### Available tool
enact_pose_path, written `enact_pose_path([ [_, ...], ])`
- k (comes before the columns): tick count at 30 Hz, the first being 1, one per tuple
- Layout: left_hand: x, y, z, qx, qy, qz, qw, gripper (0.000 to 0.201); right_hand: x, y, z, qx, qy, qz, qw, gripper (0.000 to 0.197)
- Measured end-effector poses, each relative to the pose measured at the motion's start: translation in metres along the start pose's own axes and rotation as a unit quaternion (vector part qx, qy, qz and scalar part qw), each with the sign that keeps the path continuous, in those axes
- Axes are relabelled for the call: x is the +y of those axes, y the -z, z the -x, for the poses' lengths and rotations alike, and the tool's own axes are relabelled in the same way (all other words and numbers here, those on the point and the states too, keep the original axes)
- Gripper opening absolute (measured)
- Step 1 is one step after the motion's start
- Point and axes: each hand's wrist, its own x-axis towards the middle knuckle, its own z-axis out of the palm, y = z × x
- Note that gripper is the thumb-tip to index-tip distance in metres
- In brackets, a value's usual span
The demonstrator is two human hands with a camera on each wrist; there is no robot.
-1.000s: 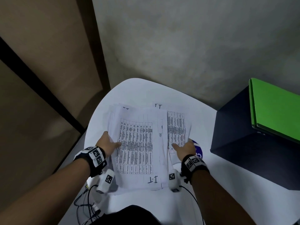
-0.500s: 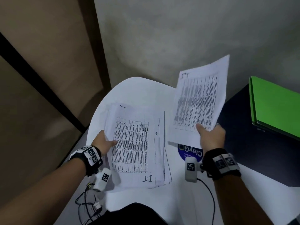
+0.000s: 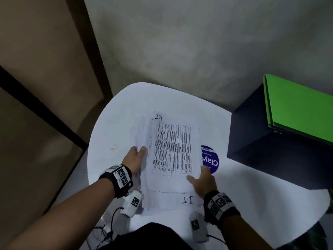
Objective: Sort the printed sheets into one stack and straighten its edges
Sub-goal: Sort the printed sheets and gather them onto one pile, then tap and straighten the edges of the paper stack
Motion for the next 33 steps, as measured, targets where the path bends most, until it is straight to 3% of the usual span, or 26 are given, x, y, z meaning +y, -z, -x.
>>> enact_pose_path([
  [2,0.005,0.002,-0.007,0.011,0.01,0.03,0.999,0.068,0.003,0.013,-0.01,0.026,-0.001,0.056,0.998,0.07],
  [4,0.011,0.0,-0.012,0.012,0.017,0.075,0.997,0.073,-0.001,0.022,-0.029,0.118,-0.008,0.081,0.99,0.075],
  [5,0.015,-0.003,-0.013,0.004,0.019,0.085,0.996,0.077,-0.007,0.023,-0.039,0.132,-0.003,0.08,0.988,0.075],
  [9,0.029,-0.017,-0.012,-0.048,-0.012,0.061,0.997,0.09,-0.024,0.004,-0.065,0.016,0.055,0.119,0.991,0.082],
  [12,0.029,-0.017,-0.018,-0.035,0.005,0.088,0.996,0.091,-0.029,-0.01,-0.067,0.038,0.034,0.104,0.993,0.079],
  [15,0.028,-0.019,-0.022,0.003,0.018,0.065,0.998,0.088,-0.022,-0.023,-0.059,0.028,0.061,0.117,0.991,0.079],
  [17,0.028,-0.018,-0.024,0.037,0.035,0.03,0.998,0.077,-0.016,-0.024,-0.057,0.05,0.075,0.097,0.991,0.081],
  [21,0.028,-0.016,-0.018,0.028,0.012,-0.043,0.999,0.04,-0.005,-0.013,-0.066,0.054,0.06,0.044,0.996,0.094],
  [25,0.03,-0.013,0.005,0.029,-0.1,0.069,0.992,0.018,-0.005,0.007,-0.077,0.061,0.055,-0.056,0.995,0.111],
  [28,0.053,0.002,0.031,-0.003,-0.159,0.148,0.976,0.018,-0.016,0.034,-0.076,0.033,0.076,-0.174,0.981,0.12],
  [29,0.062,0.008,0.039,-0.017,-0.178,0.163,0.97,0.022,-0.024,0.043,-0.07,0.016,0.086,-0.205,0.975,0.114],
  [32,0.087,0.027,0.055,-0.033,-0.244,0.187,0.951,0.03,-0.05,0.071,-0.041,0.031,0.164,-0.278,0.946,0.034],
  [33,0.095,0.032,0.06,-0.024,-0.264,0.199,0.943,0.032,-0.061,0.081,-0.028,0.06,0.196,-0.298,0.932,0.02],
])
